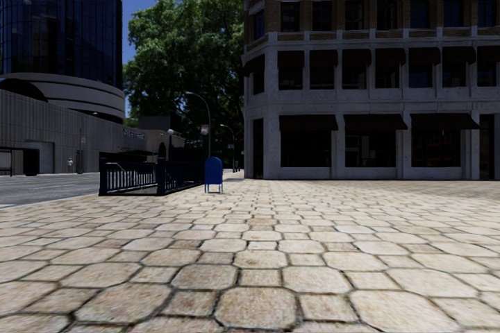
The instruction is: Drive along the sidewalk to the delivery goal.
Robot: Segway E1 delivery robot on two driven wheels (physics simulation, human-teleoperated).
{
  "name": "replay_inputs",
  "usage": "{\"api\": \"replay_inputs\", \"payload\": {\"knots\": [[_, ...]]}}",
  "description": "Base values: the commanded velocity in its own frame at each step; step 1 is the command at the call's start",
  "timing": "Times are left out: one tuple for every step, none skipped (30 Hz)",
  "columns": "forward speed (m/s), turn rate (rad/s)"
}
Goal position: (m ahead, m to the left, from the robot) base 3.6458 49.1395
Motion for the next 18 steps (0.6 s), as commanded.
{"api": "replay_inputs", "payload": {"knots": [[2.0,0.39],[2.0,0.39],[2.0,0.44],[2.0,0.48],[2.0,0.52],[2.0,0.52],[2.0,0.55],[2.0,0.59],[2.0,0.61],[2.0,0.62],[2.0,0.62],[2.0,0.62],[2.0,0.62],[2.0,0.62],[2.0,0.62],[2.0,0.62],[2.0,0.62],[2.0,0.62]]}}
